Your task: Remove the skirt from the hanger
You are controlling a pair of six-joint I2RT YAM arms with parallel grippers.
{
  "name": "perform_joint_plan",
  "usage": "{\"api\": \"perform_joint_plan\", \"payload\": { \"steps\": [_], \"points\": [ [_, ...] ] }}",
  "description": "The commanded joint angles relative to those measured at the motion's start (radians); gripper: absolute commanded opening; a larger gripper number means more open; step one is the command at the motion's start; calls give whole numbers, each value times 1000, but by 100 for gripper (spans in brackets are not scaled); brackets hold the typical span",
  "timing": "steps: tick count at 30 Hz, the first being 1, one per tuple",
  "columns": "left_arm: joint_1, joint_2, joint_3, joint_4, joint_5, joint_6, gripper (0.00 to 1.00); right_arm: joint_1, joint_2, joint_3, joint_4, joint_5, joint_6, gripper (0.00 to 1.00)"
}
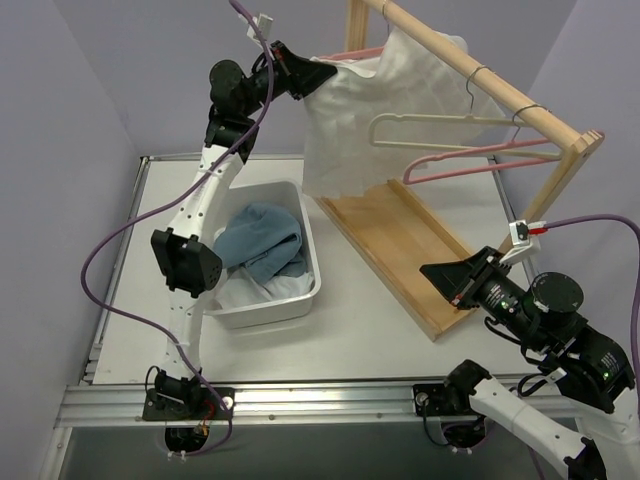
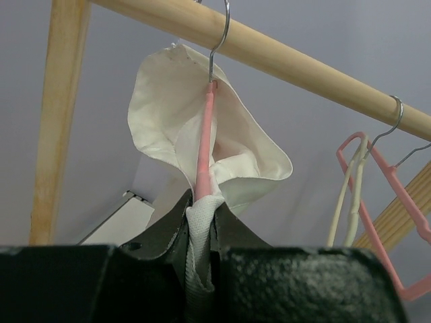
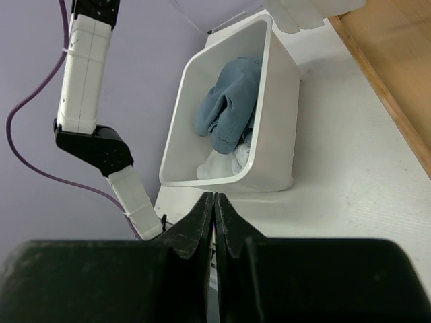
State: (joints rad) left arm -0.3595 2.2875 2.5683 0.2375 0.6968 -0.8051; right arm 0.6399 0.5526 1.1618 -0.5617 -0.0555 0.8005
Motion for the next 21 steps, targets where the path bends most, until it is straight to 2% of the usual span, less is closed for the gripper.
{"api": "perform_joint_plan", "payload": {
  "steps": [1,6,9,16,21],
  "points": [
    [-9,-122,6,154,-25,-39,2,-9,18,19,16,20,-23,0],
    [1,-112,23,186,-26,-91,2,-8,15,15,11,22,-26,0],
    [13,-135,-22,213,-20,-103,2,-8,23,22,5,26,-32,0],
    [39,-218,-164,270,52,-134,2,-8,43,26,-12,32,-47,0],
    [62,-319,-351,359,108,-178,2,-8,49,16,5,33,-50,0]
  ]
}}
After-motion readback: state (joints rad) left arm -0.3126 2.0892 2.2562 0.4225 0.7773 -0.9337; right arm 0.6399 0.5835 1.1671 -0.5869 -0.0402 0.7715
